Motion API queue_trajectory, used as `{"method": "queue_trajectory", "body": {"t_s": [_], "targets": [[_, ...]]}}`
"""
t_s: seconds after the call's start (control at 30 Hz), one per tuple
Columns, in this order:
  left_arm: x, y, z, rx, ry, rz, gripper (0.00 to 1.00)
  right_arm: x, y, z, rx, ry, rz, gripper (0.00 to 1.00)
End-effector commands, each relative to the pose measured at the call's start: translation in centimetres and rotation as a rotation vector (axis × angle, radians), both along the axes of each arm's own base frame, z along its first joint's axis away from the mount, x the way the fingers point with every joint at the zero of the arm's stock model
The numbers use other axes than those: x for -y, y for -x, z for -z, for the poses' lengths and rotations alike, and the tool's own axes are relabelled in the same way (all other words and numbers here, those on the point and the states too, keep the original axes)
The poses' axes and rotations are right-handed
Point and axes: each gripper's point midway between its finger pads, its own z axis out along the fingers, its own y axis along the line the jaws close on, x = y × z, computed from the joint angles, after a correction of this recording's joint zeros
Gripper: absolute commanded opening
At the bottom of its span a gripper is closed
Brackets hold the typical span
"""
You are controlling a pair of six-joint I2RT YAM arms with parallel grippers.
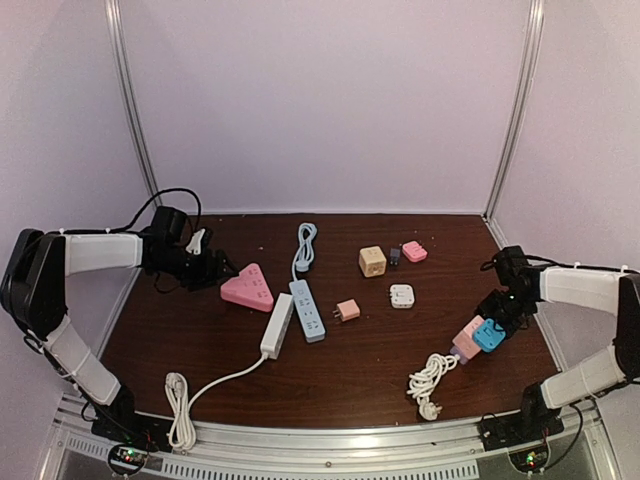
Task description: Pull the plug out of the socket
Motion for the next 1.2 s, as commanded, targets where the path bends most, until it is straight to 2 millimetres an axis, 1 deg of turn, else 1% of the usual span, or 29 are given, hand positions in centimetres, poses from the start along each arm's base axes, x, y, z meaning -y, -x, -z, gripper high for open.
{"method": "queue_trajectory", "body": {"t_s": [0.0, 0.07, 0.13, 0.27, 0.3, 0.37, 0.43, 0.53, 0.7, 0.77, 0.9, 0.97, 1.03, 1.1, 1.17], "targets": [[0.1, -0.7, -1.1, 0.052, -0.01, 0.007, 0.82, -5.0, -5.3, -3.2, 0.164, -0.019, -0.245, 0.26], [0.0, -0.7, -1.1, 0.052, -0.012, 0.006, 0.82, -7.0, -6.4, -3.8, 0.157, 0.022, -0.353, 0.22], [0.0, -0.6, -1.1, 0.048, -0.012, 0.006, 0.82, -9.6, -7.3, -4.3, 0.154, 0.062, -0.471, 0.21], [0.0, -0.6, -1.3, 0.047, -0.015, 0.002, 0.82, -15.8, -8.2, -4.6, 0.167, 0.1, -0.717, 0.22], [-0.1, -0.6, -1.3, 0.044, -0.015, 0.002, 0.82, -17.1, -8.1, -4.3, 0.161, 0.117, -0.771, 0.22], [-0.1, -0.5, -1.5, 0.043, -0.014, 0.001, 0.82, -20.4, -7.8, -4.5, 0.186, 0.132, -0.893, 0.22], [0.0, -0.5, -1.6, 0.042, -0.014, 0.005, 0.82, -22.6, -7.1, -4.1, 0.181, 0.167, -0.989, 0.22], [0.0, -0.5, -2.0, 0.043, -0.017, 0.01, 0.82, -24.9, -5.7, -3.2, 0.146, 0.187, -1.103, 0.21], [-0.1, -0.5, -2.4, 0.047, -0.018, -0.002, 0.82, -27.1, -3.8, -2.2, 0.112, 0.158, -1.214, 0.24], [0.1, -0.4, -2.4, 0.044, -0.018, -0.001, 0.82, -27.5, -3.2, -1.9, 0.098, 0.169, -1.241, 0.28], [1.0, -0.6, -2.6, 0.048, -0.019, 0.007, 0.82, -27.0, -2.8, -1.4, 0.061, 0.184, -1.229, 0.3], [1.6, -0.8, -2.8, 0.054, -0.014, 0.011, 0.82, -26.5, -2.7, -1.1, 0.044, 0.198, -1.211, 0.33], [2.1, -0.9, -3.0, 0.055, -0.011, 0.015, 0.82, -26.0, -2.8, -0.9, 0.035, 0.216, -1.188, 0.34], [2.7, -1.0, -3.3, 0.062, -0.01, 0.024, 0.82, -25.4, -3.1, -1.1, 0.031, 0.243, -1.147, 0.34], [3.4, -1.0, -3.4, 0.064, -0.01, 0.033, 0.82, -25.1, -3.5, -1.5, 0.062, 0.258, -1.126, 0.37]]}}
